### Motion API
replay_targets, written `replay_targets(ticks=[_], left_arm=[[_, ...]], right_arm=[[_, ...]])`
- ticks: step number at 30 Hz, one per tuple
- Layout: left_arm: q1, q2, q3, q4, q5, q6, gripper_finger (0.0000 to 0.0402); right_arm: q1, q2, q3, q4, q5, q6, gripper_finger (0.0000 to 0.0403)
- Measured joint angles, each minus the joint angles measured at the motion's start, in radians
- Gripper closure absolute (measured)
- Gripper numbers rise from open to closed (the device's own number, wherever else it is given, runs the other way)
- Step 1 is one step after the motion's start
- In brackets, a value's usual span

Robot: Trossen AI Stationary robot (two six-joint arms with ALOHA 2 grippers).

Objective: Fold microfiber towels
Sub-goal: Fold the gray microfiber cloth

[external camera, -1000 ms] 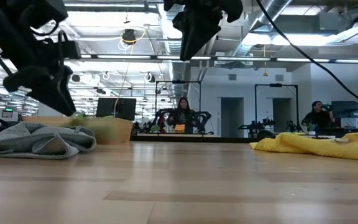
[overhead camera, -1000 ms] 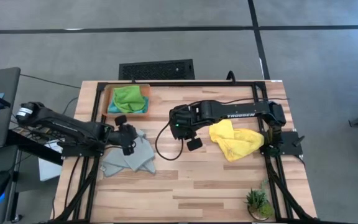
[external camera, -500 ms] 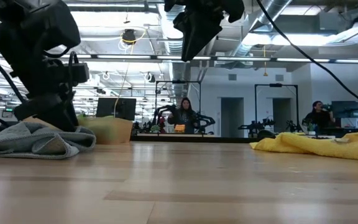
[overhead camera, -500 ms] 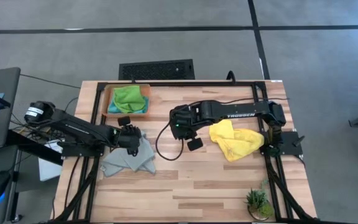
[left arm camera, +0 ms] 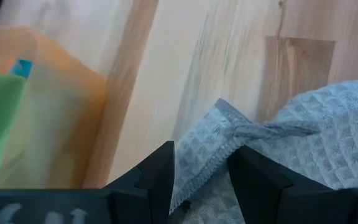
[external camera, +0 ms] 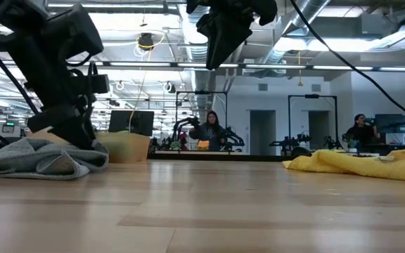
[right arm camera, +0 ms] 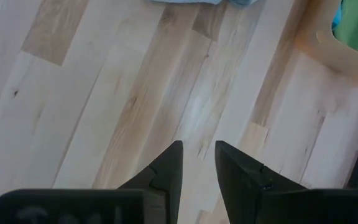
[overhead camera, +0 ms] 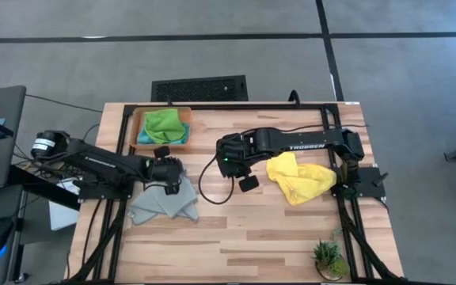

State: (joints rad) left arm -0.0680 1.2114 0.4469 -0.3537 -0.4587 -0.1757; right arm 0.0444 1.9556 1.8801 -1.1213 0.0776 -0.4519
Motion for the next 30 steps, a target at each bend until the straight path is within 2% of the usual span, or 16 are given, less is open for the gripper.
replay_targets(ticks=[3, 5, 11, 18, 21, 24, 30], left_arm=[[0.016, 0.0, 0.0, 0.001, 0.002, 0.0, 0.0268], [0.023, 0.0, 0.0, 0.011, 0.001, -0.001, 0.0285], [0.029, 0.0, 0.053, 0.005, -0.009, 0.022, 0.0388], [0.029, 0.0, 0.22, -0.031, -0.056, 0.145, 0.0399], [0.029, 0.0, 0.309, -0.09, -0.065, 0.18, 0.04], [0.029, 0.0, 0.398, -0.138, -0.1, 0.203, 0.0401], [0.029, 0.0, 0.554, -0.172, -0.15, 0.269, 0.0401]], right_arm=[[0.0, 0.0, 0.0, 0.0, 0.0, 0.0, 0.0285], [0.0, 0.0, 0.0, 0.0, 0.0, 0.0, 0.0285], [0.0, 0.0, 0.0, -0.014, 0.016, -0.025, 0.0285], [-0.008, 0.0, 0.0, -0.147, 0.032, 0.01, 0.0285], [-0.014, -0.01, 0.0, -0.214, 0.094, 0.011, 0.0285], [-0.03, -0.053, 0.002, -0.247, 0.14, 0.036, 0.0285], [-0.06, -0.193, 0.002, -0.229, 0.136, 0.068, 0.0285]])
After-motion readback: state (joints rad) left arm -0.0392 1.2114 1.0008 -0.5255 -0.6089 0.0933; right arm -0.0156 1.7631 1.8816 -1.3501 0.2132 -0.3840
